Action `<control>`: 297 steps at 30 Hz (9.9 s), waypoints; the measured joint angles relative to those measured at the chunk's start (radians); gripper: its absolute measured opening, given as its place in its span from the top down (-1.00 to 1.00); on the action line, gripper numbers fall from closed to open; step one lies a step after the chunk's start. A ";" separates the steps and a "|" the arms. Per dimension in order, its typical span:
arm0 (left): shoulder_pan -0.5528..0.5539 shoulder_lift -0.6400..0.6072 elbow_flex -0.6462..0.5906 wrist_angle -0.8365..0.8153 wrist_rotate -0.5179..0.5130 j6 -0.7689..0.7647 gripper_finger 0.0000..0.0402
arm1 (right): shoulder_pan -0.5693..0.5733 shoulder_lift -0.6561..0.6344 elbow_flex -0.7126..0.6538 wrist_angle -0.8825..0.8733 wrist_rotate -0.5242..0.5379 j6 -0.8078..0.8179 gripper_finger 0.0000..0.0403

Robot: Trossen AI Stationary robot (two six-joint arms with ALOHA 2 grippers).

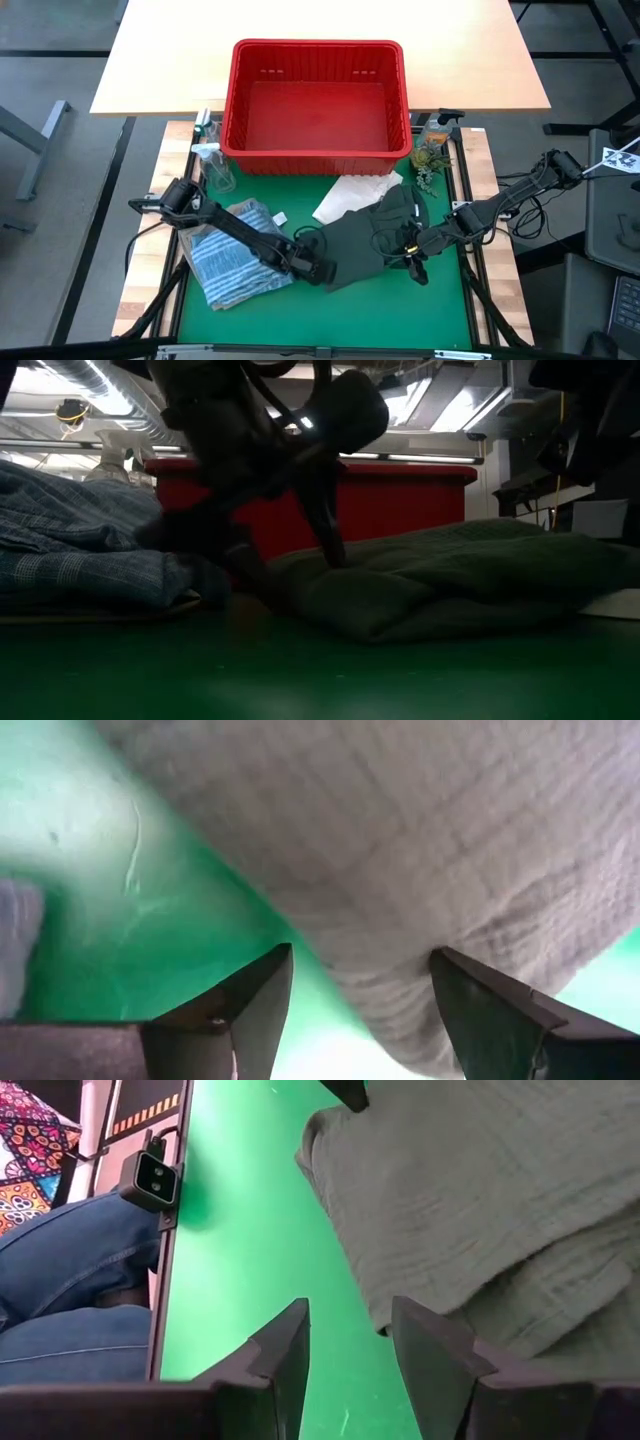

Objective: Fold Laundry from Bin
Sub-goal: Fold the green polo shirt

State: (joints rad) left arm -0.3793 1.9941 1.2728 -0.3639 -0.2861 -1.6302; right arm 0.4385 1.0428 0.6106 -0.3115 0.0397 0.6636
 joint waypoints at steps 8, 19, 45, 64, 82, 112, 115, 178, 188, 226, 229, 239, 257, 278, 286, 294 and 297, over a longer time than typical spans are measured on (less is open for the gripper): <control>0.026 0.012 0.001 0.034 -0.018 0.040 -0.02 | 0.000 0.000 0.000 0.003 0.004 -0.018 0.29; 0.027 0.016 0.001 0.041 0.067 0.094 0.54 | 0.000 0.000 0.000 0.000 0.003 -0.018 0.29; 0.004 -0.257 0.000 -0.491 0.342 0.142 0.99 | 0.000 -0.055 0.000 -0.015 0.001 -0.018 0.29; 0.022 -0.359 0.000 -0.741 0.400 0.175 1.00 | 0.002 0.071 0.000 -0.157 0.133 0.018 0.29; 0.028 -0.360 0.000 -0.744 0.441 0.194 0.97 | 0.002 0.349 0.002 -0.186 -0.006 0.019 0.29; 0.101 -0.359 0.103 -0.689 0.570 0.166 0.96 | 0.002 0.119 -0.001 0.025 0.201 -0.032 0.29; 0.113 -0.359 0.103 -0.686 0.570 0.166 0.96 | 0.000 0.167 -0.001 0.229 0.222 -0.133 0.29; 0.150 -0.358 0.103 -0.157 0.434 0.142 0.95 | -0.117 0.431 0.399 -0.135 0.237 -0.355 0.29; 0.205 -0.354 0.104 -0.037 0.375 0.156 0.95 | -0.117 0.262 0.399 -0.302 0.237 -0.351 0.29; 0.388 0.000 0.103 0.667 0.560 0.175 0.95 | -0.118 0.027 0.399 -0.556 0.185 -0.215 0.29; 0.395 0.048 0.103 0.739 0.559 0.175 0.95 | -0.118 0.027 0.399 -0.555 0.186 -0.215 0.29; 0.409 0.167 0.103 0.809 0.462 0.175 0.95 | -0.118 0.027 0.399 -0.555 0.186 -0.215 0.29; 0.396 0.178 0.104 0.877 0.365 0.549 0.42 | -0.118 0.027 0.399 -0.592 0.099 -0.175 0.29; 0.465 0.118 0.103 0.878 0.617 1.020 0.40 | -0.118 0.033 0.395 -0.690 0.098 0.007 0.29; 0.465 0.041 0.103 0.835 0.618 1.145 0.46 | -0.118 0.040 0.309 -0.652 0.116 0.013 0.29; 0.459 0.032 0.104 0.691 0.509 1.169 0.54 | -0.117 0.040 0.140 -0.403 0.158 0.015 0.29; 0.452 0.035 0.103 0.576 0.366 1.173 0.54 | -0.117 0.040 0.086 -0.367 0.126 0.042 0.29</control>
State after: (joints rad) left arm 0.0728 2.0291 1.3754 0.2119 0.0801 -0.4574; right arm 0.3210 1.0824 0.6963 -0.6785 0.1661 0.7058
